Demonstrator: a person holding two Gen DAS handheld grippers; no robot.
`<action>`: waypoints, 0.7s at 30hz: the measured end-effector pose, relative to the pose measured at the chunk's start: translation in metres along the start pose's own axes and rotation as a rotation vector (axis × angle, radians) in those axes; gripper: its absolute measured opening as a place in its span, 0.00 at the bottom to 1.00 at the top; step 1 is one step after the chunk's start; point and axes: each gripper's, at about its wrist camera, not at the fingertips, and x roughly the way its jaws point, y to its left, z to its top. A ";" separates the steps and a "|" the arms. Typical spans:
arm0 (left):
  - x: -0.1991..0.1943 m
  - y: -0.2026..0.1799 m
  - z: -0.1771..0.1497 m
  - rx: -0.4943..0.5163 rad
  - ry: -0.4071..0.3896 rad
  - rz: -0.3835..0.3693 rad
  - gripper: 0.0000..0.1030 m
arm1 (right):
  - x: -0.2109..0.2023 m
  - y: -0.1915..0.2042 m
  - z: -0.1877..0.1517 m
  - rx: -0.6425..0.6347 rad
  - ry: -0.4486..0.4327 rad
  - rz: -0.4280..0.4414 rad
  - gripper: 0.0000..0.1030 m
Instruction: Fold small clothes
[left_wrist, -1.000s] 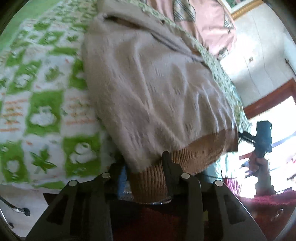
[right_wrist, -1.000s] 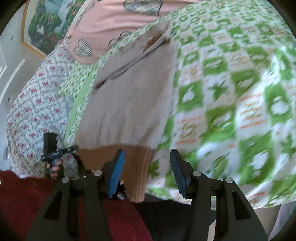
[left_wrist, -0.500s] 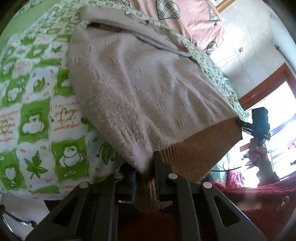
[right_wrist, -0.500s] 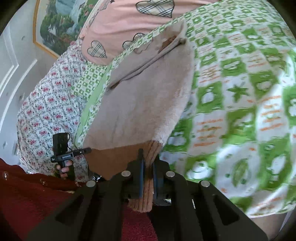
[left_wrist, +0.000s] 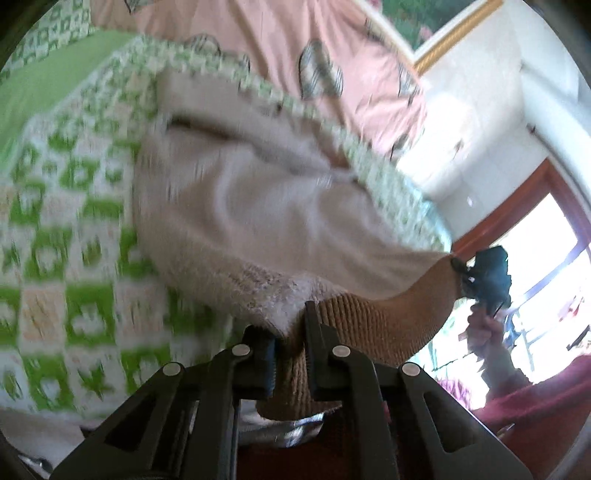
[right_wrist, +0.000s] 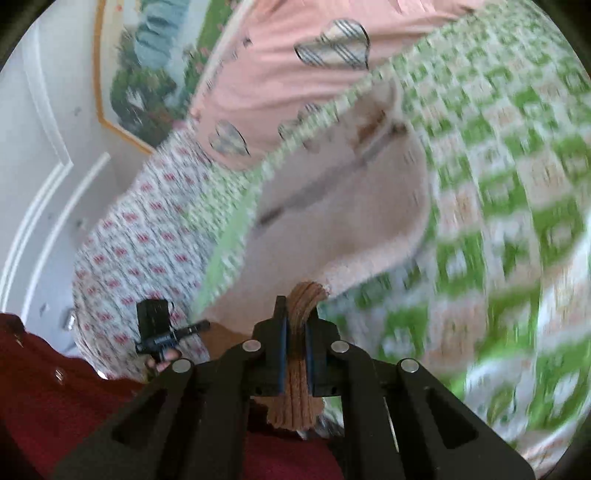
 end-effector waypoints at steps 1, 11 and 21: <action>-0.002 -0.001 0.007 0.002 -0.016 -0.001 0.11 | 0.002 0.003 0.008 -0.004 -0.020 0.007 0.08; 0.027 0.011 0.144 0.039 -0.206 0.045 0.10 | 0.066 -0.011 0.128 -0.001 -0.145 -0.033 0.08; 0.106 0.058 0.249 0.011 -0.202 0.110 0.10 | 0.147 -0.043 0.231 0.008 -0.154 -0.216 0.08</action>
